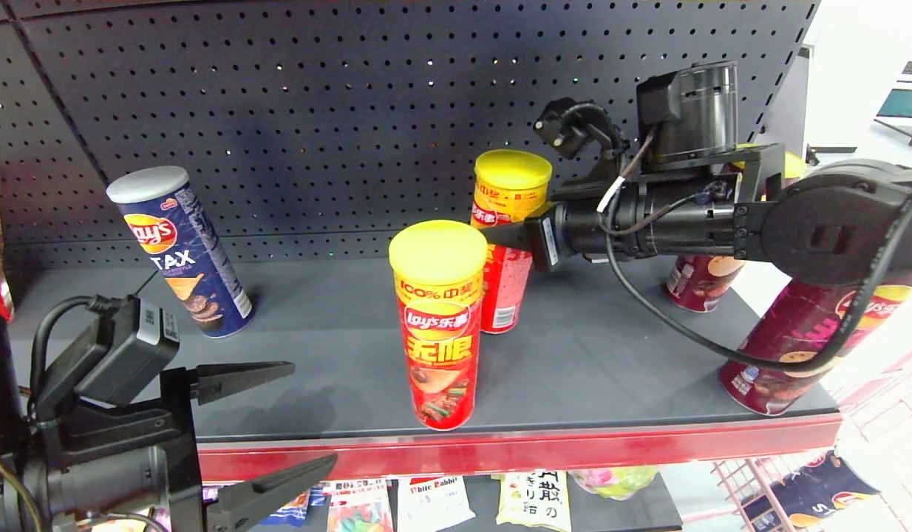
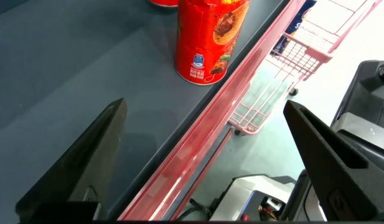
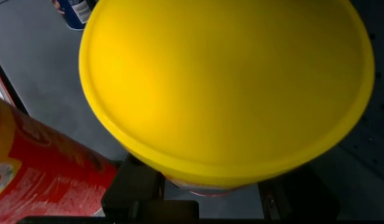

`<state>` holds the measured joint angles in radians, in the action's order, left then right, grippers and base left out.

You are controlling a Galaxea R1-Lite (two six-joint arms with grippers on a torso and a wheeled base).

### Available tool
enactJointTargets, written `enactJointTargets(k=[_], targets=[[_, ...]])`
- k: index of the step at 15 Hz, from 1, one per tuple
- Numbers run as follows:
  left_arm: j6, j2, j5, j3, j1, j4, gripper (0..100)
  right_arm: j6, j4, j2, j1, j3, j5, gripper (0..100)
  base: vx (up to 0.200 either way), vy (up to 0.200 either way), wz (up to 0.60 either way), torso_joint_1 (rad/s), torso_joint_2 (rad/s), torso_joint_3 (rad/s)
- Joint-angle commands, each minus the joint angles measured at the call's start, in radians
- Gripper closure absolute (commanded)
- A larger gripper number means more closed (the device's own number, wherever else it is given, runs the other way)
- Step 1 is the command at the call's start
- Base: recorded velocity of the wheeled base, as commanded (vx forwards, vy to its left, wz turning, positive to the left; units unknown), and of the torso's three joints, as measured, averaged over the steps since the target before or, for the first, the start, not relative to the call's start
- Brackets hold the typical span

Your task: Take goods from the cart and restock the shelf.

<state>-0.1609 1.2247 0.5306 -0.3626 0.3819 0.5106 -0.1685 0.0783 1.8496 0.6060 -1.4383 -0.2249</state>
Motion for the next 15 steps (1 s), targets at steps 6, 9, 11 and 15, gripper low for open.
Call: enactJointTargets(k=[6, 9, 11, 15], targets=[[0.000, 0.003, -0.004, -0.001, 0.000, -0.001, 0, 0.004, 0.001, 0.066, 0.011, -0.057, 0.001, 100, 0.000, 0.000, 0.00, 0.000, 0.00, 0.000], [0.000, 0.003, -0.004, 0.001, 0.002, -0.001, 0, 0.004, 0.001, 0.079, 0.015, -0.073, 0.001, 100, 0.000, 0.000, 0.00, 0.000, 0.00, 0.000], [0.000, 0.003, -0.004, 0.001, 0.002, -0.001, 0, 0.003, 0.001, 0.086, 0.018, -0.080, 0.001, 100, 0.000, 0.000, 0.00, 0.000, 0.00, 0.000], [0.000, 0.003, -0.004, 0.002, 0.002, -0.001, 0, 0.004, 0.001, 0.086, 0.021, -0.076, 0.001, 100, 0.000, 0.000, 0.00, 0.000, 0.00, 0.000]])
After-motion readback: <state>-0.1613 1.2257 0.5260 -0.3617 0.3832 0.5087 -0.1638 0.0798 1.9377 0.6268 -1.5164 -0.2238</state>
